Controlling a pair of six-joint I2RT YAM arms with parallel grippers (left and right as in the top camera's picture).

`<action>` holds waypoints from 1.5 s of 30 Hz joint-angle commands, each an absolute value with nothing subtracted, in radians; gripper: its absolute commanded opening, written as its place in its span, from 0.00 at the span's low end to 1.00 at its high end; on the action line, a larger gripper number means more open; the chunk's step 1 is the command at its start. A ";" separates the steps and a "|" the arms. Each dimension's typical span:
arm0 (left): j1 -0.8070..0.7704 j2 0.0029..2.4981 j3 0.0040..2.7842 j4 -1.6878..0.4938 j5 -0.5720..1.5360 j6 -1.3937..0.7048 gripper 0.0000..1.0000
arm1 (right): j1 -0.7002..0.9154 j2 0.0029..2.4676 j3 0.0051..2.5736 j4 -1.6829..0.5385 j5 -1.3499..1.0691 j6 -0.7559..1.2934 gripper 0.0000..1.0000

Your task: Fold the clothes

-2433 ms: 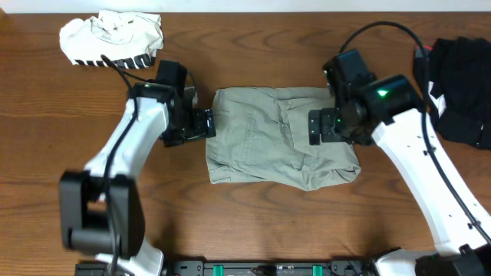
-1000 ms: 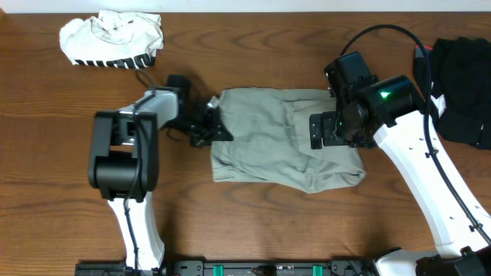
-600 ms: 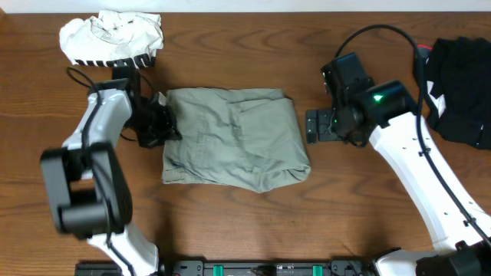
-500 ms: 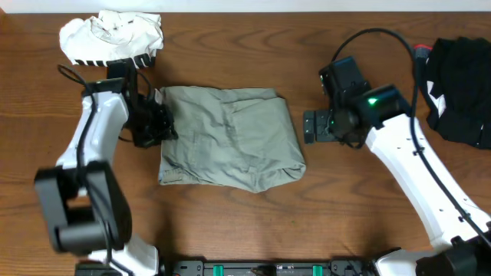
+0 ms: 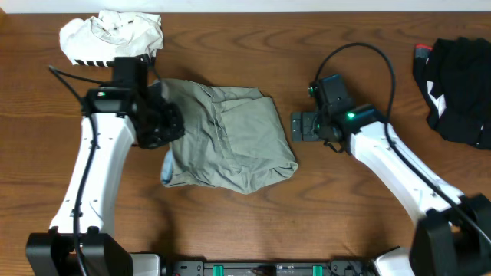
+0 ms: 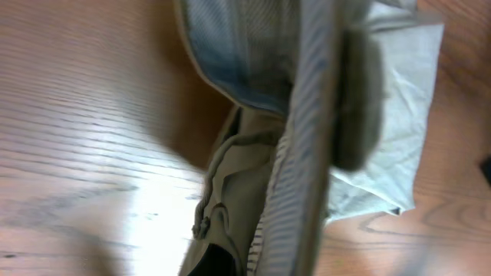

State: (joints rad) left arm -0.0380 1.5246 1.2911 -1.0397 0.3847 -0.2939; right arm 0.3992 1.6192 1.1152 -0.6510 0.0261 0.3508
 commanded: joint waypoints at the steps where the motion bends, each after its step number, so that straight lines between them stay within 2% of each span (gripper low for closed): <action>1: -0.103 1.516 1.318 -1.027 0.379 -0.394 0.06 | 0.435 1.687 1.107 -0.630 0.001 0.337 0.96; 10: -0.227 1.516 1.318 -0.909 0.369 -0.621 0.06 | 0.521 1.827 1.107 -0.574 -0.008 0.365 0.94; 17: -0.282 1.516 1.318 -0.778 0.368 -0.758 0.06 | 0.588 1.843 1.107 -0.561 -0.054 0.413 0.94; 22: -0.318 1.529 1.318 -0.738 0.363 -0.785 0.06 | 0.593 1.842 1.107 -0.567 -0.031 0.485 0.93; 40: -0.490 1.726 1.318 -0.634 0.345 -0.901 0.06 | 0.553 1.842 1.110 -0.575 -0.061 0.494 0.94; 45: -0.519 1.739 1.318 -0.622 0.347 -0.904 0.10 | 0.498 1.834 1.140 -0.660 -0.041 0.500 0.94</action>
State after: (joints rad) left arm -0.5056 1.7370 1.2911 -0.6254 0.3511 -0.8829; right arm 0.5369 1.8355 1.1160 -0.6353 -0.0570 0.4801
